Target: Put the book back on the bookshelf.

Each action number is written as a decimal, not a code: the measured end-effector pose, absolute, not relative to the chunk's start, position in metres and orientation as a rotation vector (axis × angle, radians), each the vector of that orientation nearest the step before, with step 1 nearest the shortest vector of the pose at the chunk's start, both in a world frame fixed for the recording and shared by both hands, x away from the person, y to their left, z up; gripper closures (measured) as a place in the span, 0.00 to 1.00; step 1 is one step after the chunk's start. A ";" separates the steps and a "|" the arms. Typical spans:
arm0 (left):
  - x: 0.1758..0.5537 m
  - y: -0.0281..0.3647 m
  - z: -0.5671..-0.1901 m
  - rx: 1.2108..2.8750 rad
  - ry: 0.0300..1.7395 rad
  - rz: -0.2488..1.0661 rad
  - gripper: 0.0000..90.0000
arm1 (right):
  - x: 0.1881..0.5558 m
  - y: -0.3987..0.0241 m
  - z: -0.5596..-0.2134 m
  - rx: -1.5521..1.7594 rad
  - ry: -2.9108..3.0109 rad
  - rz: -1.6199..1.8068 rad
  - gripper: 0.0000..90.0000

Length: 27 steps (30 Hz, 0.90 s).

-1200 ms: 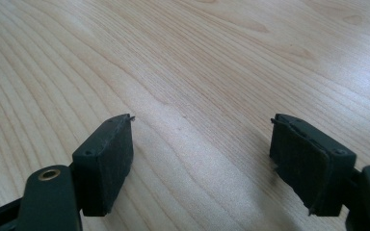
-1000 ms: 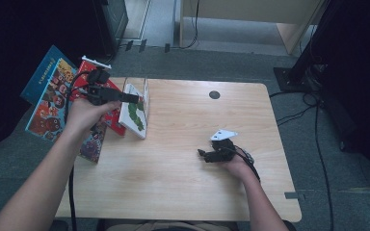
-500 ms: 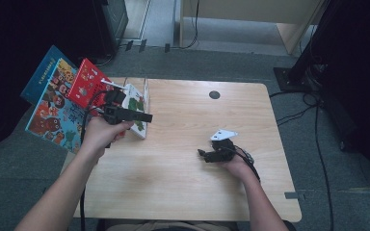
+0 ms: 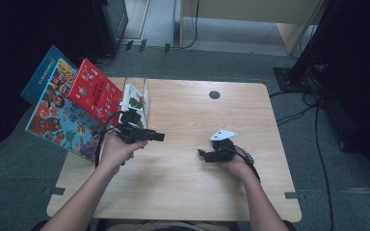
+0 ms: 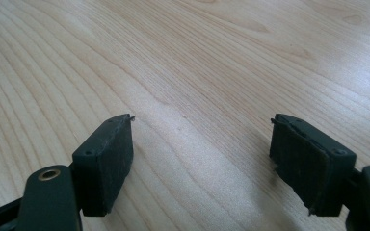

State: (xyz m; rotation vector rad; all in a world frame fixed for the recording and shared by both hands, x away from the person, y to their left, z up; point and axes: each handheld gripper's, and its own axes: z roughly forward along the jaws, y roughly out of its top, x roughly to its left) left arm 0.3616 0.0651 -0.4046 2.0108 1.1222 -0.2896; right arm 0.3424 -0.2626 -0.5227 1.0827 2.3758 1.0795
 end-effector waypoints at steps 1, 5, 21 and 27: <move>0.360 0.063 -0.408 2.020 1.124 -0.281 0.47 | 0.343 -0.263 -0.523 1.078 2.375 1.079 0.26; 0.355 0.061 -0.423 2.037 1.110 -0.267 0.46 | 0.342 -0.263 -0.523 1.083 2.376 1.080 0.26; 0.344 0.060 -0.474 2.086 1.111 -0.278 0.46 | 0.342 -0.262 -0.523 1.092 2.369 1.078 0.26; 0.342 0.063 -0.488 2.101 1.122 -0.278 0.46 | 0.341 -0.261 -0.523 1.096 2.368 1.077 0.26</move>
